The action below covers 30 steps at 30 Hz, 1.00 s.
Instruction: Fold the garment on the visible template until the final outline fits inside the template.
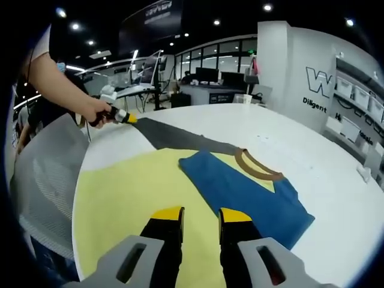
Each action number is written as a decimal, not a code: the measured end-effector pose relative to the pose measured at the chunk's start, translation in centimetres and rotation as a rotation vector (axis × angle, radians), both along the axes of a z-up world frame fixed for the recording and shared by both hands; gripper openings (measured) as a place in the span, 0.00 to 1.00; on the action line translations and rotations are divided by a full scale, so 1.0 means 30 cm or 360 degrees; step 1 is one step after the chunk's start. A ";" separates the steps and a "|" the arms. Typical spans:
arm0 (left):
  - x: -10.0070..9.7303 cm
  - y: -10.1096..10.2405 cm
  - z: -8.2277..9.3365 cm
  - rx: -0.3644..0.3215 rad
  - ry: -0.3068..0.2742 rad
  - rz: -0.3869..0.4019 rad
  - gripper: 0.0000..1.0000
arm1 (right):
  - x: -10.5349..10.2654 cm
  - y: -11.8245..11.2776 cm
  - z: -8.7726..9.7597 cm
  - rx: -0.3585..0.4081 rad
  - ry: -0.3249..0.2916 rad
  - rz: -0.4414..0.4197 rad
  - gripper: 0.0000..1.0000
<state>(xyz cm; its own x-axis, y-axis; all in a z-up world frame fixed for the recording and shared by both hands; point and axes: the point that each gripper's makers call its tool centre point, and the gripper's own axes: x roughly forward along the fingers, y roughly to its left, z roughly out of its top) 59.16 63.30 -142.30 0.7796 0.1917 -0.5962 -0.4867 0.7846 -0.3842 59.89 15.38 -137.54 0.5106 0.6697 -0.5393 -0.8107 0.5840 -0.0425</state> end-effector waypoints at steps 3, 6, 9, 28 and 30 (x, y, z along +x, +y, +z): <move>-0.007 -0.011 0.013 0.0017 -0.0012 -0.0001 0.02 | -0.002 0.005 0.004 0.0008 -0.0001 -0.0005 0.15; 0.018 -0.032 0.066 0.0016 -0.0118 -0.0004 0.01 | -0.003 0.004 0.008 0.0011 -0.0007 -0.0007 0.15; 0.064 -0.085 0.140 -0.0010 -0.0240 -0.0068 0.01 | -0.001 -0.005 0.015 0.0018 -0.0012 -0.0020 0.14; 0.338 -0.565 0.467 -0.0146 -0.0710 -0.0696 0.01 | -0.016 -0.043 0.035 0.0071 -0.0015 -0.0079 0.30; 0.350 -0.615 0.486 -0.0167 -0.0730 -0.0746 0.01 | -0.019 -0.046 0.040 0.0083 -0.0015 -0.0087 0.35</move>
<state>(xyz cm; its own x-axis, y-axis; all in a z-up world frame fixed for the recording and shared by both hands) 69.65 44.86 -127.73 0.9455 -0.2707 -0.1810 0.1283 0.8206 -0.5570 59.34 14.01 -136.34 0.5518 0.6679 -0.4995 -0.7774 0.6287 -0.0181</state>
